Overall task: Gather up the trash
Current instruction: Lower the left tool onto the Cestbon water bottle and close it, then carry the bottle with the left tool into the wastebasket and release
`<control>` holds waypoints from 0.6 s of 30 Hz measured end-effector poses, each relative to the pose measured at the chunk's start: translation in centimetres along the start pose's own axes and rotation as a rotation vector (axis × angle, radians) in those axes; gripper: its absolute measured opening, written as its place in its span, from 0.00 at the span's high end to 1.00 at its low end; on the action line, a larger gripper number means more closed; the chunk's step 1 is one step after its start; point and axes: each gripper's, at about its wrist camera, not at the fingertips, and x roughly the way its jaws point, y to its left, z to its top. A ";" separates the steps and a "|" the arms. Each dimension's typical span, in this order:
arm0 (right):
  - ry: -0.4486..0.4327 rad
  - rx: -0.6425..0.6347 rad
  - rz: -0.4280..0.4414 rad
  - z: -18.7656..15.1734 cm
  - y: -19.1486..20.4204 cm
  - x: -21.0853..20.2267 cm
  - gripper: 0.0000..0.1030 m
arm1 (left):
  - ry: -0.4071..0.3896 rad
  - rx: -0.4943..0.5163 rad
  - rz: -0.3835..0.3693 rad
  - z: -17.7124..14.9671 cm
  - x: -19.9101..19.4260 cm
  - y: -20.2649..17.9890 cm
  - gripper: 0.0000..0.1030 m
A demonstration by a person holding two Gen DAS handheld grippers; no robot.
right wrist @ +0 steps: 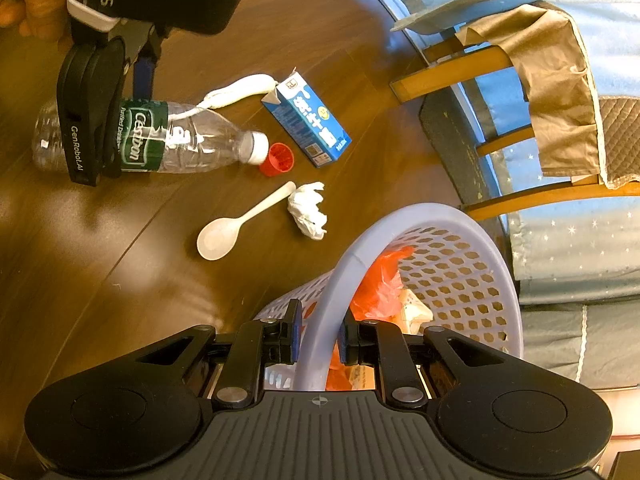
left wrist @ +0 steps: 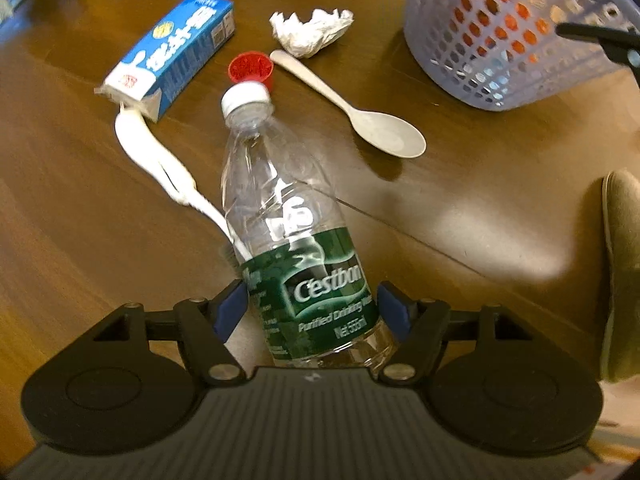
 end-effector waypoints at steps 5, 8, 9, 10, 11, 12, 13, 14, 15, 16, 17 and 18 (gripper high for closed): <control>0.001 0.001 0.002 0.1 -0.1 0.0 0.87 | 0.035 0.017 0.024 -0.5 0.9 0.4 0.40; 0.002 0.003 0.003 0.1 -0.2 0.0 0.87 | 0.043 0.051 0.035 -0.8 0.6 0.7 0.41; 0.003 0.002 0.003 0.1 -0.2 0.0 0.87 | 0.045 0.063 0.038 -0.8 0.5 0.8 0.42; 0.002 0.002 0.003 0.1 -0.2 0.0 0.87 | 0.046 0.074 0.039 -0.9 0.4 0.9 0.42; 0.003 0.003 0.003 0.1 -0.2 0.0 0.87 | 0.047 0.087 0.040 -0.9 0.2 1.0 0.42; 0.002 0.002 0.003 0.1 -0.2 0.0 0.87 | 0.048 0.100 0.042 -1.0 0.1 1.0 0.43; 0.002 0.002 0.004 0.1 -0.2 0.0 0.87 | 0.048 0.109 0.043 -1.0 -0.1 1.1 0.43; 0.002 0.002 0.003 0.1 -0.2 0.0 0.87 | 0.049 0.115 0.042 -1.1 -0.2 1.1 0.43; 0.002 0.001 0.003 0.1 -0.2 0.0 0.87 | 0.051 0.121 0.041 -1.1 -0.4 1.2 0.43; 0.002 0.000 0.003 0.1 -0.2 0.0 0.87 | 0.054 0.129 0.041 -1.2 -0.6 1.2 0.44; 0.002 0.000 0.004 0.1 -0.1 0.0 0.87 | 0.055 0.137 0.041 -1.4 -0.9 1.1 0.44; 0.002 -0.001 0.003 0.1 -0.1 0.0 0.87 | 0.054 0.142 0.040 -1.5 -1.1 1.2 0.44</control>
